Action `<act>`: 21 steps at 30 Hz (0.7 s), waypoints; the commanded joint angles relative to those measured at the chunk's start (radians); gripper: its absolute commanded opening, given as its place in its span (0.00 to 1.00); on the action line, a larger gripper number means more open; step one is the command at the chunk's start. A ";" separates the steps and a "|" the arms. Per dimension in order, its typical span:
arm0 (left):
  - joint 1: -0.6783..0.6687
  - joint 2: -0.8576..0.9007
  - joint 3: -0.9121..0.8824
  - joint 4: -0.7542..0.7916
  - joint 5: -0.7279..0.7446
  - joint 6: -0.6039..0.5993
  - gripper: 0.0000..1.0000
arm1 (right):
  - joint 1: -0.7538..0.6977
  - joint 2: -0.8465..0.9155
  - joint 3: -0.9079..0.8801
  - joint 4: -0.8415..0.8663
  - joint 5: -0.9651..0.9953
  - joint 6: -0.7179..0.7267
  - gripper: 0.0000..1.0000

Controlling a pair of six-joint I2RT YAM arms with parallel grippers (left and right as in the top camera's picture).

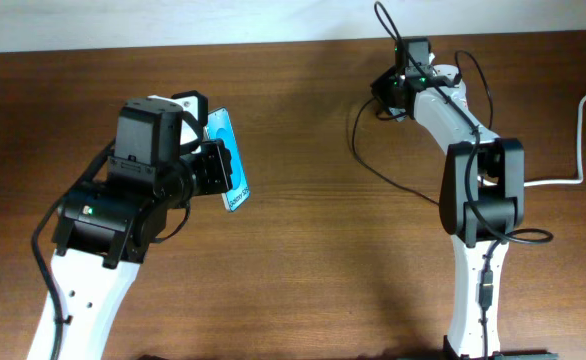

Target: Plug charger to phone and switch on socket

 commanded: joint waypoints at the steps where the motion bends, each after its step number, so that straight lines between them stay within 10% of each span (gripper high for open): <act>1: 0.002 -0.008 0.009 0.010 -0.007 0.013 0.00 | -0.027 0.022 0.004 -0.012 -0.004 -0.056 0.21; 7: 0.002 -0.008 0.009 0.010 -0.007 0.013 0.00 | -0.092 0.022 0.004 0.027 0.028 -0.055 0.41; 11: 0.002 -0.008 0.009 0.010 -0.007 0.013 0.00 | -0.088 0.022 0.004 0.021 0.050 -0.056 0.26; 17: 0.002 -0.008 0.009 0.010 -0.008 0.013 0.00 | -0.030 0.022 0.000 0.016 0.145 -0.063 0.36; 21: 0.002 -0.008 0.009 0.010 -0.030 0.013 0.00 | -0.026 0.022 0.000 -0.014 0.208 -0.063 0.22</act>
